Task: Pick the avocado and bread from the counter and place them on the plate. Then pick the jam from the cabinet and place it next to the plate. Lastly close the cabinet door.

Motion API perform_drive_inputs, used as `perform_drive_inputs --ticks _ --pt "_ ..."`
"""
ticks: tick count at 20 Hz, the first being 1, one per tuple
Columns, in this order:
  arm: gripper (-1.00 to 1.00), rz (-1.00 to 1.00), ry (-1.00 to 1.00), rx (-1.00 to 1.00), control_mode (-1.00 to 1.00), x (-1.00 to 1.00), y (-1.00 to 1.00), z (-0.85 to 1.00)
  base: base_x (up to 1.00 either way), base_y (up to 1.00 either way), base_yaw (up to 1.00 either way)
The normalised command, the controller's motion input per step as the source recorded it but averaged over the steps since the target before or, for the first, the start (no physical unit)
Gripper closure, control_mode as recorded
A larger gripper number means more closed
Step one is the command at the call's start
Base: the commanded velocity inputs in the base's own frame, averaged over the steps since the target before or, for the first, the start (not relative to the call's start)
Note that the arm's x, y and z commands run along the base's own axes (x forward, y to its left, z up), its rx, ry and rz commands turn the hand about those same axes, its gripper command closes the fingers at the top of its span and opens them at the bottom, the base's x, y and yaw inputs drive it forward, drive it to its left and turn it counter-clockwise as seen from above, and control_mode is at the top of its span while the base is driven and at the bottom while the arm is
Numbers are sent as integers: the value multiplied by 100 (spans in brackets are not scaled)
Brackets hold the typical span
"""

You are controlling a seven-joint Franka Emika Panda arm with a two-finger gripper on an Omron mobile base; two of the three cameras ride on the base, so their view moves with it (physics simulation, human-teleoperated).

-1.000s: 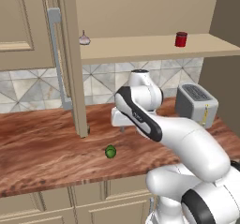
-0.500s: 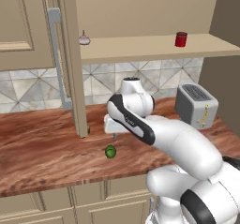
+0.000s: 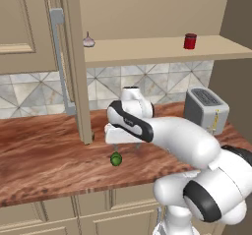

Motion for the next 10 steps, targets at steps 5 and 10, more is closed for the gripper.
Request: perform_drive_inputs --ticks 5,10 --pt "-100 0 13 0 -100 28 14 -17 0 0 0" --pt "-100 0 12 0 -100 30 16 -21 0 0 0"
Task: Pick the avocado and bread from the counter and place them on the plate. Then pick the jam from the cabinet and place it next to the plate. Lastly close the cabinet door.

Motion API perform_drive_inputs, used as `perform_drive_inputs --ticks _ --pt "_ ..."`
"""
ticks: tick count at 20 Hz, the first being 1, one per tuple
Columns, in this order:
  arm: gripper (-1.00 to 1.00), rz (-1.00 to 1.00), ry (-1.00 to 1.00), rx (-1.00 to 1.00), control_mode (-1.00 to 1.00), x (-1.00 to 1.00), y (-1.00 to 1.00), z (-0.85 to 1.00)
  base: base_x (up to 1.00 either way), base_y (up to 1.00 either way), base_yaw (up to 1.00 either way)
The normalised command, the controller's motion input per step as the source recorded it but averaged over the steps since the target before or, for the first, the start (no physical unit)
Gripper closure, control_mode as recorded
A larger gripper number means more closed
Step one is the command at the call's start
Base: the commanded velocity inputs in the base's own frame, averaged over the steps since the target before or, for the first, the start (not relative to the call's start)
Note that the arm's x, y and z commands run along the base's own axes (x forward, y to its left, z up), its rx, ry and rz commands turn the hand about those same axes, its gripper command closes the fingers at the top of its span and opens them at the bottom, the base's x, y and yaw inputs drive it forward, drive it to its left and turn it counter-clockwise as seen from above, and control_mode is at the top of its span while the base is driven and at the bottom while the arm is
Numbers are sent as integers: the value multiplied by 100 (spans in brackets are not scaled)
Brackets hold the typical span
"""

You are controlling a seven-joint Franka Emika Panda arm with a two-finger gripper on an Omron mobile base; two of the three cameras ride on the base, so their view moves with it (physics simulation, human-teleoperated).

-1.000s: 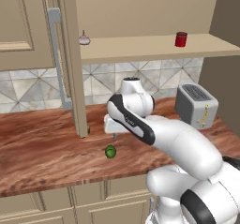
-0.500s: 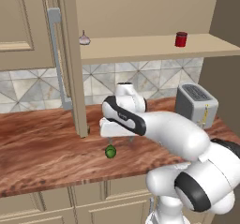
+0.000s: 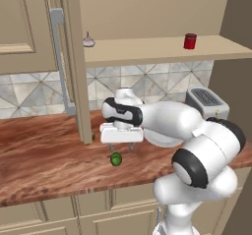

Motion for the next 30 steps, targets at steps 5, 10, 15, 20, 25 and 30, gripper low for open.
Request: perform_drive_inputs --ticks 5,10,15,20,25,30 --pt "-100 0 6 -3 -100 23 15 -29 0 0 0" --pt "-100 0 5 -4 -100 20 7 -34 0 0 0" --pt "-100 -3 3 -1 -100 9 0 -27 0 0 0" --pt "-100 -4 2 -1 -100 0 4 -24 0 0 0" --pt "-100 -10 2 -2 -100 -4 2 -21 0 0 0" --pt "-100 -20 4 -2 -100 -27 0 -17 0 0 0"
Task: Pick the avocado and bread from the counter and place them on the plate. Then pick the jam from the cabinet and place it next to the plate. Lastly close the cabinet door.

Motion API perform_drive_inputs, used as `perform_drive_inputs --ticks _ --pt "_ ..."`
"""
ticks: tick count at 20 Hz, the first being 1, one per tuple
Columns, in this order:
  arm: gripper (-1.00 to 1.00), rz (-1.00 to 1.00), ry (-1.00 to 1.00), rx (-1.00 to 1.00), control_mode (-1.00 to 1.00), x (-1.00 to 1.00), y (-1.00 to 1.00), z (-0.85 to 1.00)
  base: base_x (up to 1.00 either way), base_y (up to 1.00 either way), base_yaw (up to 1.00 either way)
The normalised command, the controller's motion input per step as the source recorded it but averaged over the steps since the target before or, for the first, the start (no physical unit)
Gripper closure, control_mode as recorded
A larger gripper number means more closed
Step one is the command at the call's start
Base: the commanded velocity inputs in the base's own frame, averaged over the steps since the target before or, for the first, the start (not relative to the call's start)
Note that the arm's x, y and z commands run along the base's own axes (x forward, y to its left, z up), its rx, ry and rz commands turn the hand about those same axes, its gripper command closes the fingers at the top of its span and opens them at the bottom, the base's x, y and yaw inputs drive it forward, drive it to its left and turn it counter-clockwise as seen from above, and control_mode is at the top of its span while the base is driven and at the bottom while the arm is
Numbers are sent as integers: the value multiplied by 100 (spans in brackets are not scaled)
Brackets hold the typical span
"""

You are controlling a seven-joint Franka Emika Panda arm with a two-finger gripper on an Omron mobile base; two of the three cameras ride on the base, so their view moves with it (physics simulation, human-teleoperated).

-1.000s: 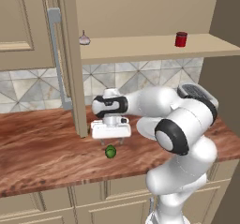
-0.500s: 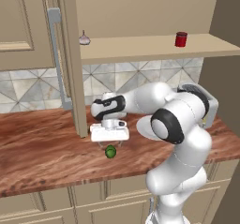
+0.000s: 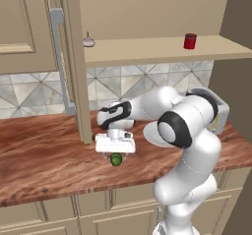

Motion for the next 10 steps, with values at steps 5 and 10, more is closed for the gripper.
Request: perform_drive_inputs --ticks 5,10 --pt "-100 -23 6 -1 -100 -49 0 -1 0 0 0" --pt "100 -21 5 -5 -100 -35 1 -1 0 0 0"
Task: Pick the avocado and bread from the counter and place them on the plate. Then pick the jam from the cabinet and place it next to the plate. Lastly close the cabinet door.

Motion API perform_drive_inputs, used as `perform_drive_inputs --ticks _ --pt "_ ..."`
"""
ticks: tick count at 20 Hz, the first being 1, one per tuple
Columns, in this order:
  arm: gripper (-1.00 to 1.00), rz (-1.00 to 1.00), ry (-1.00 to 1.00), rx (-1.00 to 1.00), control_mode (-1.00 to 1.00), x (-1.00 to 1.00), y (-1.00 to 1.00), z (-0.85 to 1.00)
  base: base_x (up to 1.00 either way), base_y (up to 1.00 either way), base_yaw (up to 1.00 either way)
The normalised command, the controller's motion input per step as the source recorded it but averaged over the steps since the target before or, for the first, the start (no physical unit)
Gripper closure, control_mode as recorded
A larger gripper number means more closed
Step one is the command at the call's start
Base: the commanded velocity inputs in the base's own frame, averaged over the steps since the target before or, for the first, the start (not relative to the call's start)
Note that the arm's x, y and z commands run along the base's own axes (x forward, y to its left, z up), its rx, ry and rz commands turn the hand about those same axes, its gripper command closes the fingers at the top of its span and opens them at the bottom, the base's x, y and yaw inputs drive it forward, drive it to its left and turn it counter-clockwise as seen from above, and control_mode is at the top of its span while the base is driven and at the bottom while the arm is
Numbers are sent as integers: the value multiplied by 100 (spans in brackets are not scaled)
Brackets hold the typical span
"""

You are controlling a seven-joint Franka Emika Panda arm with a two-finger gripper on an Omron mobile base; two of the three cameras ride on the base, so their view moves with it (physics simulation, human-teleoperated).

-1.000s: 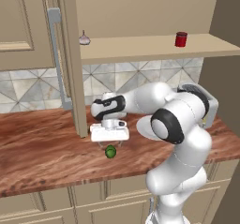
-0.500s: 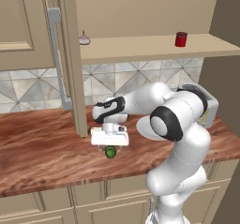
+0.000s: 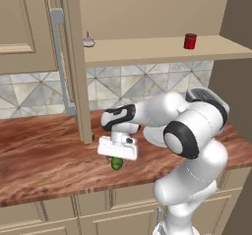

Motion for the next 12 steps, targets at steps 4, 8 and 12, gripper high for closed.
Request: perform_drive_inputs --ticks 4,8,12 --pt "100 -18 1 -12 -100 -26 0 -12 0 0 0" --pt "100 -5 -10 -35 -100 -2 -12 -40 0 0 0" --pt "100 -4 -19 -43 -100 8 -7 -46 0 0 0"
